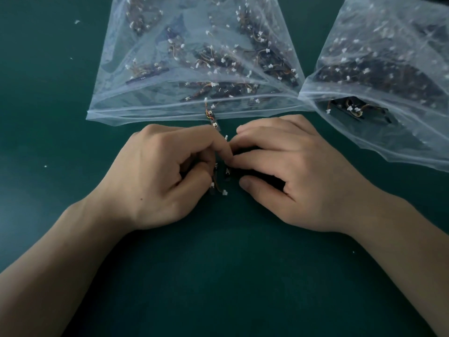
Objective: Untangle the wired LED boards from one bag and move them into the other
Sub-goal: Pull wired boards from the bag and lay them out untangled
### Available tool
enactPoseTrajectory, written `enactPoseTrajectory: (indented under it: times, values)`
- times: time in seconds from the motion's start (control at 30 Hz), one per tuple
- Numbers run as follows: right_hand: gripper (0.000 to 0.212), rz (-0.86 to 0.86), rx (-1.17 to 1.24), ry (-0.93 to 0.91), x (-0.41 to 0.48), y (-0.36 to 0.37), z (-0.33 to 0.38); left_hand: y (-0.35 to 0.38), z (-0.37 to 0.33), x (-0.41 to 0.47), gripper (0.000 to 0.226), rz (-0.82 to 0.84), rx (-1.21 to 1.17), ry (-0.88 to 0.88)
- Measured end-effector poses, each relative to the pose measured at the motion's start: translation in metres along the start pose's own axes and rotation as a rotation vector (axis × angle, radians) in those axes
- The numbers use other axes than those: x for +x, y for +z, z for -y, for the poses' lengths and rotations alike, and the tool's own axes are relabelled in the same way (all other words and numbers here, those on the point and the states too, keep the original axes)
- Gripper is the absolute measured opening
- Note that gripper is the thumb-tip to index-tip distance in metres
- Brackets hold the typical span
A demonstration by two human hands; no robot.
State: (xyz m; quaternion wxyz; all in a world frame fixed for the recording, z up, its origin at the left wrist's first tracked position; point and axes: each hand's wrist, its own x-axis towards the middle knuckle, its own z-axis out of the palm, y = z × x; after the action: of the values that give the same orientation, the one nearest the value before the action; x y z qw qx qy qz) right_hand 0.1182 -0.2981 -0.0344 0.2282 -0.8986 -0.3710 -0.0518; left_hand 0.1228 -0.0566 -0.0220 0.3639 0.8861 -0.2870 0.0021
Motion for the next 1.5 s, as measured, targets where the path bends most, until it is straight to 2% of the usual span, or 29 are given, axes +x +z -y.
enactPoseTrajectory:
  times: [0.2, 0.3, 0.43, 0.7, 0.9, 1.17, 1.4, 1.5]
  values:
    - [0.013, -0.064, 0.052, -0.067, -0.002, 0.0, -0.001, 0.0, 0.008, 0.003, 0.033, -0.134, -0.015, -0.051]
    - [0.011, -0.074, 0.069, -0.072, -0.003, -0.001, 0.0, 0.002, 0.007, 0.003, 0.025, -0.085, 0.064, -0.054]
    - [0.01, -0.128, 0.032, 0.013, -0.001, -0.002, 0.0, 0.003, 0.003, 0.003, 0.013, -0.036, 0.102, -0.066]
    - [0.013, -0.068, 0.007, 0.016, 0.0, 0.0, 0.0, 0.001, 0.002, 0.002, 0.001, 0.026, 0.131, -0.035]
    - [0.014, -0.223, -0.029, 0.077, -0.007, -0.019, -0.027, -0.002, -0.001, 0.003, 0.004, 0.029, 0.071, -0.11]
    - [0.01, -0.104, -0.078, 0.027, -0.011, -0.017, -0.034, -0.003, 0.0, 0.002, 0.018, 0.038, 0.046, -0.144]
    - [0.007, -0.014, 0.035, -0.05, -0.011, -0.014, -0.022, -0.001, 0.0, 0.003, 0.022, 0.02, 0.077, -0.183]
    - [0.007, -0.052, 0.124, -0.038, -0.012, -0.013, -0.02, 0.0, 0.0, 0.002, 0.023, 0.008, 0.072, -0.168]
